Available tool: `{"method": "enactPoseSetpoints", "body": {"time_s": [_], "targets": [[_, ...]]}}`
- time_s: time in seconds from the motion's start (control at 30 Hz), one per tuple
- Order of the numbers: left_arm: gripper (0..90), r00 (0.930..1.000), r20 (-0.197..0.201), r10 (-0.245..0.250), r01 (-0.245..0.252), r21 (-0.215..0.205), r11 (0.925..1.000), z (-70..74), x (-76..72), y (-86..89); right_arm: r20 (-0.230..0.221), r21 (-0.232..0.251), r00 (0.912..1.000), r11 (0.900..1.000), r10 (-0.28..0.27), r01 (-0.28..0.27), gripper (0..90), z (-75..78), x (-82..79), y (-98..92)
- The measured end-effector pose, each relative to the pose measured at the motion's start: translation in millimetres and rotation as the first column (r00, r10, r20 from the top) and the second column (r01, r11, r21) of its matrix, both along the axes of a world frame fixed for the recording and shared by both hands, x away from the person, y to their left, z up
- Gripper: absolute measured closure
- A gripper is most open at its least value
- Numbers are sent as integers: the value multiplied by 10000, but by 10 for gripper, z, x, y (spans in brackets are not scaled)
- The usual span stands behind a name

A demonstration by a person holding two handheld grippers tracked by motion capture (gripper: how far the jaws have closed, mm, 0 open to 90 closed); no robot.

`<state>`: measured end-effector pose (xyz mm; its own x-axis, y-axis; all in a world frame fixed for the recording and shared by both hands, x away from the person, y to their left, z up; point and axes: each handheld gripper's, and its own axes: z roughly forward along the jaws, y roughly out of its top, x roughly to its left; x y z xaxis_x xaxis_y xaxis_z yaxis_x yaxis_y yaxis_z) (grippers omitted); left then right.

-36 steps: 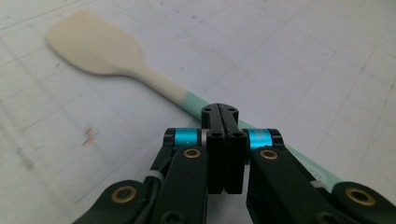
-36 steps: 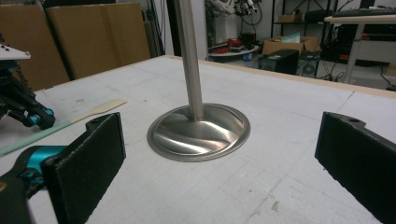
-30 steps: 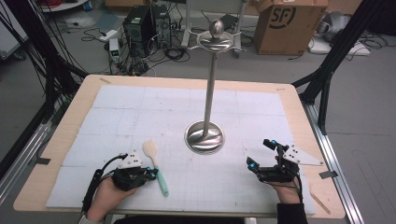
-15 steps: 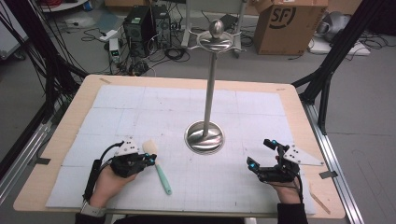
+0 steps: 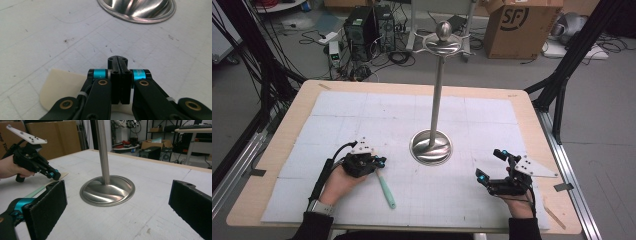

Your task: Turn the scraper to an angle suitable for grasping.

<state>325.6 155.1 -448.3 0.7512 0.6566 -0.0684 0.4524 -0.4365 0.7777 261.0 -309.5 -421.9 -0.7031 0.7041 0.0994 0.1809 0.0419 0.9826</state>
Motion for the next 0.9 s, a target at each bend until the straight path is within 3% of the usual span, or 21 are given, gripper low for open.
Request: {"method": "enactPoseSetpoints", "body": {"time_s": [0.07, 0.4, 0.67, 0.9], "targets": [[896, 10000, -61, -76, 75, -116, 9999, -13, 14, 12, -26, 6, 10000, 10000, -27, 27, 6, -1, 0, -4], [897, 9998, 205, 18, -32, 678, 9977, 29, -104, 49, -41, -22, 10000, 10000, -4, 4, 6, -6, 1, -3], [897, 9992, 255, 321, -342, 865, 9957, 38, -226, 249, -77, -82, 10000, 10000, 40, -41, 6, -11, 6, 14], [897, 9961, 239, 844, -860, 734, 9936, 31, -455, 523, -89, -105, 10000, 9999, 30, -31, 6, -13, 4, 20]]}}
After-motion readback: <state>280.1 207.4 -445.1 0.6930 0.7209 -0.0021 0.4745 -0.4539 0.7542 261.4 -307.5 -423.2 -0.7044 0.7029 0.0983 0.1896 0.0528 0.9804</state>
